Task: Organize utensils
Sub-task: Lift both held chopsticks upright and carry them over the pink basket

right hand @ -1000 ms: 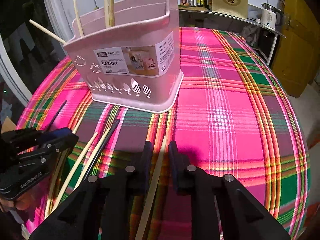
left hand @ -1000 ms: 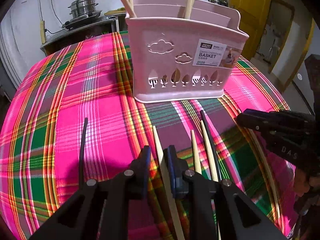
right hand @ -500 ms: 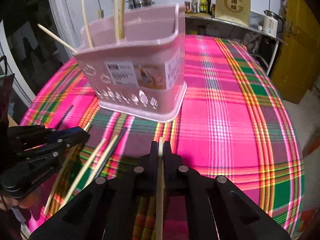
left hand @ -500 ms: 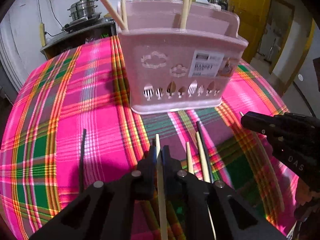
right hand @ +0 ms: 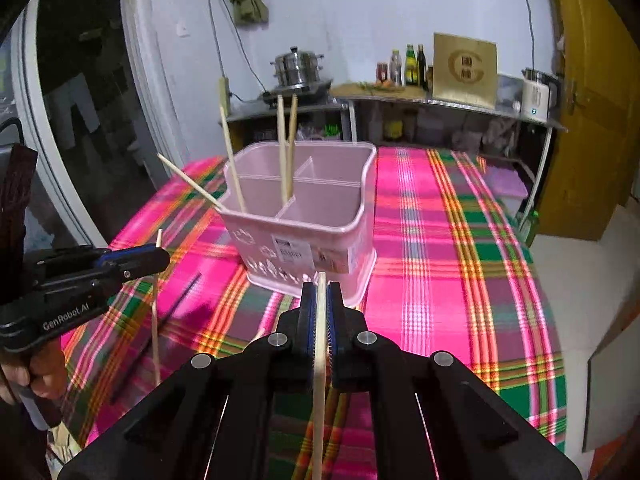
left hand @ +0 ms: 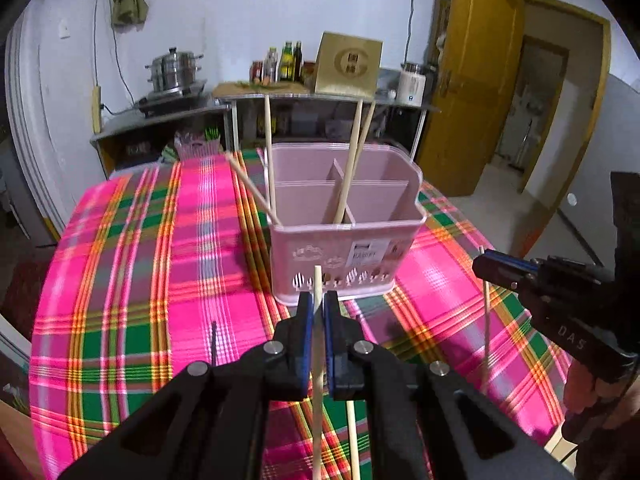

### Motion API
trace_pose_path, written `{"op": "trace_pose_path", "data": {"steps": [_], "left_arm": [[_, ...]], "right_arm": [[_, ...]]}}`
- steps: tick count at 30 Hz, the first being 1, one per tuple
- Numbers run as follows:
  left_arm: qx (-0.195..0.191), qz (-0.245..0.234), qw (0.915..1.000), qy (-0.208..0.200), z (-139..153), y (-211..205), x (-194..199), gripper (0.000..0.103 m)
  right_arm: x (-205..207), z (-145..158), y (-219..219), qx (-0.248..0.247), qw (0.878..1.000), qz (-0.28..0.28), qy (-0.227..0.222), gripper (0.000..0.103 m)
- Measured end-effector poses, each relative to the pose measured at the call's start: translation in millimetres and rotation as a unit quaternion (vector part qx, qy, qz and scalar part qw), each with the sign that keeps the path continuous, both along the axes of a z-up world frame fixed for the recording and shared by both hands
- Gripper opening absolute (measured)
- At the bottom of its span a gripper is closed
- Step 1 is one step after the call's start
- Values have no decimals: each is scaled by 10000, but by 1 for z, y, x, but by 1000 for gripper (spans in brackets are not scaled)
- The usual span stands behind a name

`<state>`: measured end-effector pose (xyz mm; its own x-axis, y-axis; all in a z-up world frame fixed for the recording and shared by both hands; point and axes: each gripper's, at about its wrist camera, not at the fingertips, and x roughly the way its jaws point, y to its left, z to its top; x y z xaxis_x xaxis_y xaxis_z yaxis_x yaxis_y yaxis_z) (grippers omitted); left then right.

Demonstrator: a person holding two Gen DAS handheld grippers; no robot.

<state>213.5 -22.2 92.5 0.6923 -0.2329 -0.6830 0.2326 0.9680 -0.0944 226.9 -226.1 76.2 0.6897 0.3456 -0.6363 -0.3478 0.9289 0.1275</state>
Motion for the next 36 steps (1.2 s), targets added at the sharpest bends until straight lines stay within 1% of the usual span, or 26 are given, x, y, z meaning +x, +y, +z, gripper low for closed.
{"op": "trace_pose_path", "data": {"steps": [5,11,23,31,36], "left_arm": [[-73,-52,9997,-244,20,4,-13,6],[-68,-116,9991,-411,33,6,-23,6],[-124,-120,9985,-529,47,11,-29,6],[-124,-190,9980,-585,58,12,-28,6],[-93,-238,9974,-675,71,11,-23,6]], "right_arm": [[-14,20,-1,57,9997,26,-249,5],[-26,34,-2,65,9990,70,-442,5],[-40,53,-1,70,9974,129,-700,5],[-40,62,3,1,9965,210,-803,5],[-38,71,9,-5,9955,266,-914,5]]}}
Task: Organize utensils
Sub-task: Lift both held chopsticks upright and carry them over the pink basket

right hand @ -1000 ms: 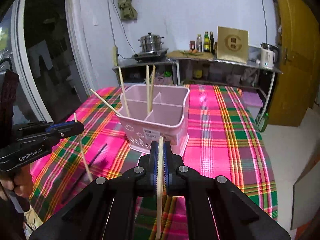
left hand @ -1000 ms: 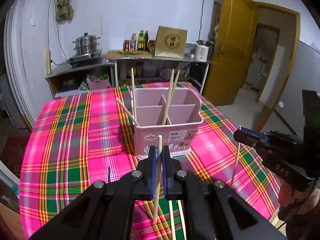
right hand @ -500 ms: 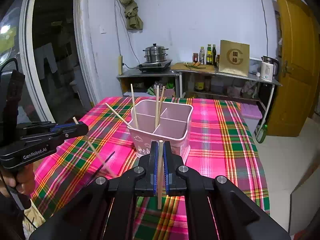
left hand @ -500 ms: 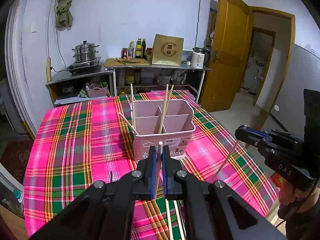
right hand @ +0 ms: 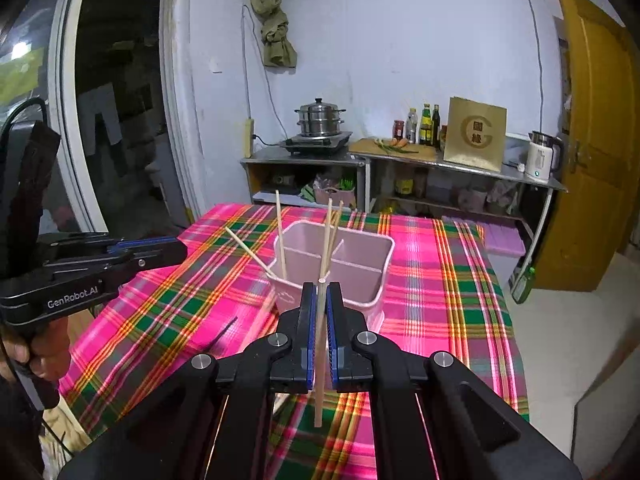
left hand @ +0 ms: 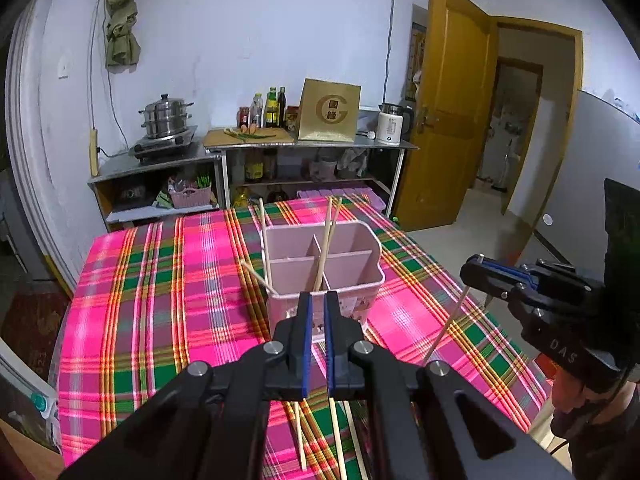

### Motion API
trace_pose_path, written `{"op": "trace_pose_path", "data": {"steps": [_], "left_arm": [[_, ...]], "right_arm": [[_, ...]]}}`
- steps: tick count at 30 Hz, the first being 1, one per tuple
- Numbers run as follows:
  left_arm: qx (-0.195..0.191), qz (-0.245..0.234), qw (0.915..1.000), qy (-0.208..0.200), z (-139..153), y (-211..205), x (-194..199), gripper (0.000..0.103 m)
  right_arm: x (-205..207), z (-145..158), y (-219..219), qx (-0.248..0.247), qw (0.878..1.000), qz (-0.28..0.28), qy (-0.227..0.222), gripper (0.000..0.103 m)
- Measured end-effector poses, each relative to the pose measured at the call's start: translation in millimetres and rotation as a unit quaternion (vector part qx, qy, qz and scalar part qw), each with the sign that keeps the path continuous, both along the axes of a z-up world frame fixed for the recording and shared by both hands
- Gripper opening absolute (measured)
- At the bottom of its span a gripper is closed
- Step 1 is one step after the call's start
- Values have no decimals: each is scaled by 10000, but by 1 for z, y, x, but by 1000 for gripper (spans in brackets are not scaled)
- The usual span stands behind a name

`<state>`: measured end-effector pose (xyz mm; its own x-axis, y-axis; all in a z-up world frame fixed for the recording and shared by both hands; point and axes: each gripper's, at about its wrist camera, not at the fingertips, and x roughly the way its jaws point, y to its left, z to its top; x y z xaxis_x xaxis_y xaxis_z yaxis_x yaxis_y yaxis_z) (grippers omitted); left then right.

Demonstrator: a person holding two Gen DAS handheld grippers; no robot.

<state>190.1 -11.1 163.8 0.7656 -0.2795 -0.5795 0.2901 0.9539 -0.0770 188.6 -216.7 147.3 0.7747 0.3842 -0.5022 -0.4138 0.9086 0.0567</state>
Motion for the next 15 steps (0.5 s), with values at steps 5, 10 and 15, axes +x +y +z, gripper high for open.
{"op": "trace_pose_path", "data": {"steps": [5,10,15], "left_arm": [[-16,-10,10000,21,-3,0,4,6],[144,-12,9988,475,-42,-4,20,6],[317,109,9926,1163,-96,-10,52,11]], "right_arm": [[2,3,2,22,10000,48,-74,5],[5,-6,2,17,10000,46,23,5],[4,-7,1,20,10000,59,31,5]]}}
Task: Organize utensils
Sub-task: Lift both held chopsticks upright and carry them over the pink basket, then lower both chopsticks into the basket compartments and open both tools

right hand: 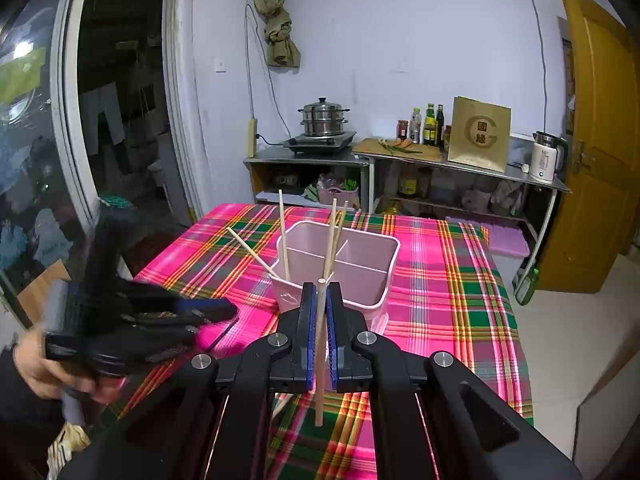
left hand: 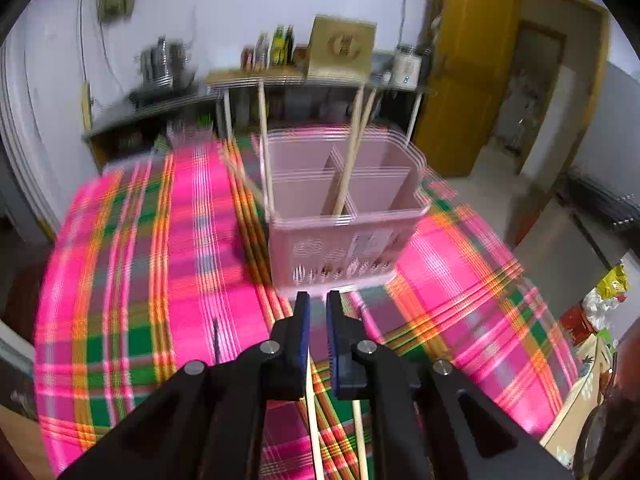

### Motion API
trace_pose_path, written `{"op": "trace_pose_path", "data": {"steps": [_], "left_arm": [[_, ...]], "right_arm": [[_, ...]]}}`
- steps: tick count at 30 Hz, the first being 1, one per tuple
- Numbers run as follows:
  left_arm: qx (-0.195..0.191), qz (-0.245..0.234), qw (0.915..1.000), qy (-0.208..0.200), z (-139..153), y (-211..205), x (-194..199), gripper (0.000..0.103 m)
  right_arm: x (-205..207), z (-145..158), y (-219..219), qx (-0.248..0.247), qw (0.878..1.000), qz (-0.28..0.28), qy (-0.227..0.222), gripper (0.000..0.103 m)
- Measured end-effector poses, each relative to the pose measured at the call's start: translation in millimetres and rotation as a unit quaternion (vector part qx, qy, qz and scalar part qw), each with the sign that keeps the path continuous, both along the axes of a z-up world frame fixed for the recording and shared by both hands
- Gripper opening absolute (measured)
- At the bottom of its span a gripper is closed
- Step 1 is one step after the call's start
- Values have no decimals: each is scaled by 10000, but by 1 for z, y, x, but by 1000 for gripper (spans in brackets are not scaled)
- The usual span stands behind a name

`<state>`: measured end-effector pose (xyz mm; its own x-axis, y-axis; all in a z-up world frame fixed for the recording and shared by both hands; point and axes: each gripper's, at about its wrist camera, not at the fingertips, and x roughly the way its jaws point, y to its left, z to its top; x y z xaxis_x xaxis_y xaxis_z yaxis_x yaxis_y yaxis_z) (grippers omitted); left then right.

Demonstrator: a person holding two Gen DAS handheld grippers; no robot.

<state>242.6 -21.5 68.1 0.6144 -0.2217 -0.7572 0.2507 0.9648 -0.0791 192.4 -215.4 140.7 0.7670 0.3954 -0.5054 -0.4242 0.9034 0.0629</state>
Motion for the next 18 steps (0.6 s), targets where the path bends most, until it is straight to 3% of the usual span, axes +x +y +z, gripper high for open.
{"op": "trace_pose_path", "data": {"steps": [6,11,18], "left_arm": [[-20,150,9981,600,-48,0,31,22],[123,270,9954,909,-73,-2,53,22],[322,333,9936,1035,-92,-10,70,22]], "right_arm": [[2,-2,-2,-1,10000,-19,36,5],[7,-6,-5,14,10000,-22,83,5],[16,-12,-8,26,9999,0,168,5]]}}
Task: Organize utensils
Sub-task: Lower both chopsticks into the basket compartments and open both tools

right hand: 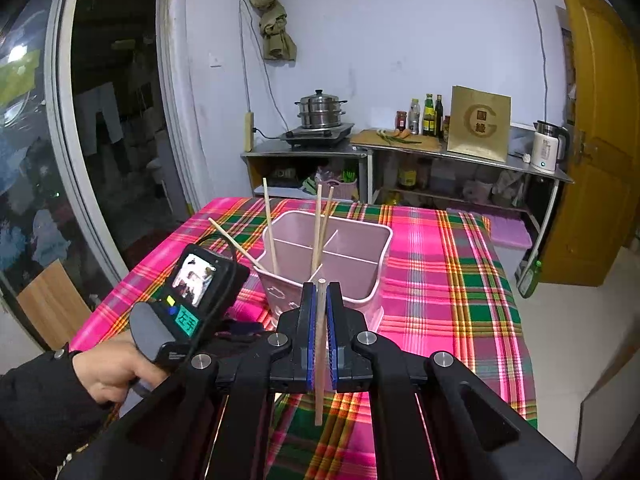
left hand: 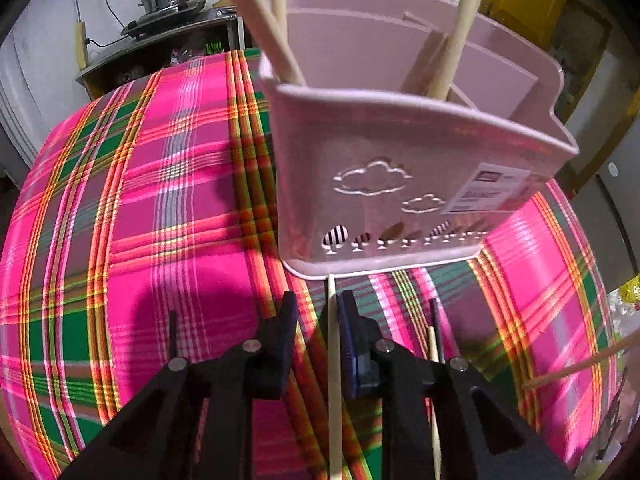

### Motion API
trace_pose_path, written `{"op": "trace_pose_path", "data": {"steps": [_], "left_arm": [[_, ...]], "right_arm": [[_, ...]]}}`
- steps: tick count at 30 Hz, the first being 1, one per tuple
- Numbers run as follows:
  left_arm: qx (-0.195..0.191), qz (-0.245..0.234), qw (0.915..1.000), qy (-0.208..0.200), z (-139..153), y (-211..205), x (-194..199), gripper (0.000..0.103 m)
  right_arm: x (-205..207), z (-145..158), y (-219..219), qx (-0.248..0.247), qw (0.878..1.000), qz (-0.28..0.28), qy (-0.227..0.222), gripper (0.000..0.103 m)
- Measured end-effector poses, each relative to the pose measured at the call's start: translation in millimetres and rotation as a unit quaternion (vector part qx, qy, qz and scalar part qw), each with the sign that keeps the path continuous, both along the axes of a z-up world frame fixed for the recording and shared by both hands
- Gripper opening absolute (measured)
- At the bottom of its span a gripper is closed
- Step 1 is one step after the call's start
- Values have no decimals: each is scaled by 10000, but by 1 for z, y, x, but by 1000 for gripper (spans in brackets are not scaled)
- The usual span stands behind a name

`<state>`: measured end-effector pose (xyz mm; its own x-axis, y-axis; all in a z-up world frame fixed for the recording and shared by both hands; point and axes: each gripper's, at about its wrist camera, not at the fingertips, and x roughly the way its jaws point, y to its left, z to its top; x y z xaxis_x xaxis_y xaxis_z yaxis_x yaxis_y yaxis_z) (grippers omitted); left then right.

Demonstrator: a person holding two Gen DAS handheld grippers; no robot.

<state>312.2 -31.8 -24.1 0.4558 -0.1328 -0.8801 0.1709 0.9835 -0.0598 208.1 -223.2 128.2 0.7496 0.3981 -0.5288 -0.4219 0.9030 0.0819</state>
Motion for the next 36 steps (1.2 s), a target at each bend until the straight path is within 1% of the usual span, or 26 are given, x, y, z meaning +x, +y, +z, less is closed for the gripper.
{"op": "trace_pose_path", "data": {"steps": [6,7,9,11,14,17,21,25,28,30,36], "left_arm": [[236,-85,9996,-121,0,-12,-1,22],[270,-100,9995,-139,0,-15,-1,20],[268,-125,9995,-143,1,-17,-3,6],[261,-130,9995,-131,2,-18,-5,5],[139,-104,9997,-142,7,-14,-4,5],[-8,-84,9995,-294,23,-9,-14,5],[-106,-121,9979,-632,56,-4,-35,5],[-223,-199,9938,-1075,97,4,-61,5],[-257,-243,9904,-1338,122,12,-75,5],[-277,-279,9884,-1470,134,15,-84,5],[-354,-373,9841,-1698,153,30,-94,5]], "right_arm": [[6,-4,-2,4,10000,-9,49,5],[6,-4,-2,8,10000,-7,52,5],[6,-4,-1,7,10000,-7,55,5],[6,-4,-2,8,10000,-7,57,5],[6,-5,-2,19,10000,-6,59,5],[6,-5,-1,16,10000,-7,50,5],[4,-6,-1,39,10000,-22,18,5],[2,-4,-2,41,10000,-46,-12,5],[-1,-3,-2,43,10000,-67,-32,5],[-4,0,-2,39,10000,-69,-49,5],[-11,6,1,6,9999,-67,-113,5]]}}
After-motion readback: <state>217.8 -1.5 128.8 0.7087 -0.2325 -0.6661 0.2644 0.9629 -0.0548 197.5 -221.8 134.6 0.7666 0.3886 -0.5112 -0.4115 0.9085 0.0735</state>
